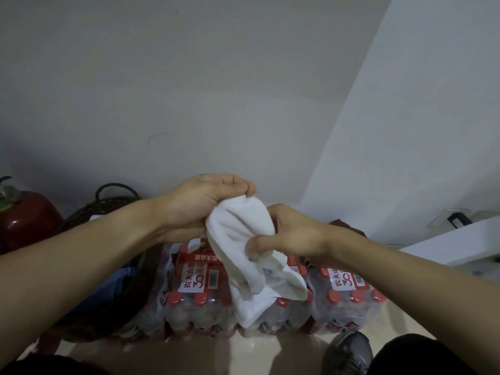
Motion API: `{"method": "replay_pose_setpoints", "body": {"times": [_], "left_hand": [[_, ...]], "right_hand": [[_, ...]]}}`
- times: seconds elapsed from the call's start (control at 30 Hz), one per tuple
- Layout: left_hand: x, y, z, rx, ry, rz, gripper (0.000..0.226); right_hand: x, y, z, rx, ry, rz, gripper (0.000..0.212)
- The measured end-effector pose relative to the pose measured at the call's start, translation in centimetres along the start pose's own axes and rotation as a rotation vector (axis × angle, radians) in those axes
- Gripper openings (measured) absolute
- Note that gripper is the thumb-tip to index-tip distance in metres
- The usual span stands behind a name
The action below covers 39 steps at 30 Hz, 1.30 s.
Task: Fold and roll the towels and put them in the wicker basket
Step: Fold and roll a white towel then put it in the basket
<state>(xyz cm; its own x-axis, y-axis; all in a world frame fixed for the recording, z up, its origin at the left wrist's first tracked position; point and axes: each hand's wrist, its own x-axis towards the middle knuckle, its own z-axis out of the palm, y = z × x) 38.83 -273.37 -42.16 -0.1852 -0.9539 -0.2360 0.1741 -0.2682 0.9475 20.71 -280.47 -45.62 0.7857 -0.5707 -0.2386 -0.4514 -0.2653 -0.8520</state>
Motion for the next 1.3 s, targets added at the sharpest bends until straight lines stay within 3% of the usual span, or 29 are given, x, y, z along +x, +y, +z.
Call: {"method": "replay_pose_setpoints", "body": {"times": [0.2,0.3,0.37,0.6,0.8,0.97,1.13,1.2,1.3], "left_hand": [[-1.2,0.4,-2.5,0.453,0.006,-0.02,0.045],[-2.0,0.9,-3.6,0.883,-0.14,-0.128,0.034],[-2.2,0.8,-4.1,0.971,-0.21,-0.202,0.025],[-2.5,0.4,-4.6,0.619,-0.25,-0.178,0.025],[-2.8,-1.1,-4.2,0.268,-0.245,-0.23,0.039],[-3.0,-1.9,-3.9,0.305,-0.27,-0.244,0.029],[-3.3,-2.1,-3.9,0.399,-0.255,-0.297,0.02],[-3.2,-2.4,-3.8,0.538,-0.188,-0.275,0.024],[-2.7,-3.0,-3.8,0.625,-0.09,-0.265,0.037]], "right_hand": [[-0.5,-0.1,-1.9,-0.017,0.032,-0.027,0.011],[-1.3,-0.3,-2.7,-0.063,0.02,0.017,0.017],[-2.1,-0.7,-3.1,-0.107,-0.044,0.054,0.029],[-4.4,-0.7,-3.7,-0.213,-0.283,0.232,0.018],[-5.3,0.7,-4.2,-0.049,-0.304,0.296,0.014],[-6.2,1.5,-4.8,0.187,-0.406,0.367,0.04],[-7.1,1.6,-4.6,0.289,-0.433,0.358,0.036],[-7.5,1.5,-4.6,0.311,-0.446,0.349,0.017],[-7.4,2.2,-4.7,0.338,-0.437,0.343,0.024]]}}
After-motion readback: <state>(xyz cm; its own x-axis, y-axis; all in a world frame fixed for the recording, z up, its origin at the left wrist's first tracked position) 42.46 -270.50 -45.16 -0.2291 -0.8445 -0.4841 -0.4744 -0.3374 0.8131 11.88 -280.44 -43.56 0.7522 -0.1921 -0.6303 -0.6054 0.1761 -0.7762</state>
